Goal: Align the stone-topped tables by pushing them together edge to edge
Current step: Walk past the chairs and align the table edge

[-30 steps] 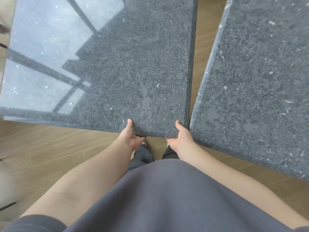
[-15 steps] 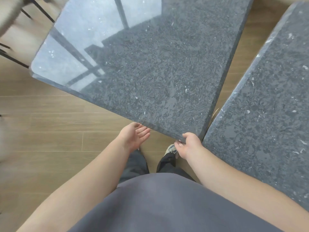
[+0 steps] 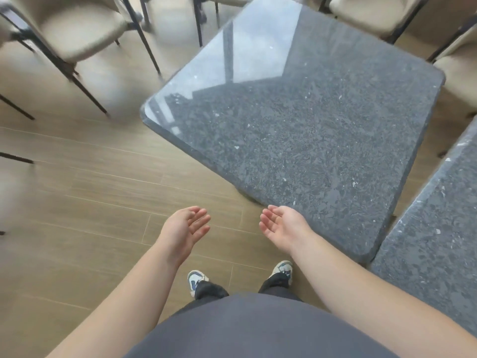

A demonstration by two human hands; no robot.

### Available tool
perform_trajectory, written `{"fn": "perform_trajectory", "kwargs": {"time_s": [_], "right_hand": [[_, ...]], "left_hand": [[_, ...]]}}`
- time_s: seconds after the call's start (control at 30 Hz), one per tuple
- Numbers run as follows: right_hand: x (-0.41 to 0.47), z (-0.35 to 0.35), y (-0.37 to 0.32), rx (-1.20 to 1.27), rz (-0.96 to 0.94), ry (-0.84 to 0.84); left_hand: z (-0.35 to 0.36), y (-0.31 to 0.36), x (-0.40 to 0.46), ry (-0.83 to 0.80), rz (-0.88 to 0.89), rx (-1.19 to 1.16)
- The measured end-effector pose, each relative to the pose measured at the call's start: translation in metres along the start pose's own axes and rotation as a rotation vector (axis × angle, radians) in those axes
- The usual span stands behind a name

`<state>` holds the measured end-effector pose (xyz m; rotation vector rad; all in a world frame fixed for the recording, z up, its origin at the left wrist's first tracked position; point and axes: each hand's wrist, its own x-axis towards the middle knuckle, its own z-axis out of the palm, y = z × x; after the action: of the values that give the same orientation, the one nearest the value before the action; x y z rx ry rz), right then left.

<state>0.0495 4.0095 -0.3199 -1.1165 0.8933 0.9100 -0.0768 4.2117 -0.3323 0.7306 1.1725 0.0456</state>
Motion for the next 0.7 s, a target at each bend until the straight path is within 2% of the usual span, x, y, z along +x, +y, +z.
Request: {"fn": "perform_trajectory", "kwargs": {"time_s": [0.17,0.37,0.53,0.7], "right_hand": [[-0.031,0.117,0.043,-0.105,-0.085,-0.134],[-0.066,0.229,0.088,-0.346,-0.290,-0.320],[-0.085,0.290,0.083,-0.476,-0.424,-0.431],[-0.087,0.337,0.054,-0.567,-0.548,-0.524]], "left_hand": [[-0.078,0.088,-0.023,0.005,0.195,0.021],[-0.154,0.170,-0.048,0.051,0.369,0.025],[-0.193,0.208,-0.059,0.078,0.466,0.024],[-0.195,0.263,-0.043,0.046,0.545,0.029]]}}
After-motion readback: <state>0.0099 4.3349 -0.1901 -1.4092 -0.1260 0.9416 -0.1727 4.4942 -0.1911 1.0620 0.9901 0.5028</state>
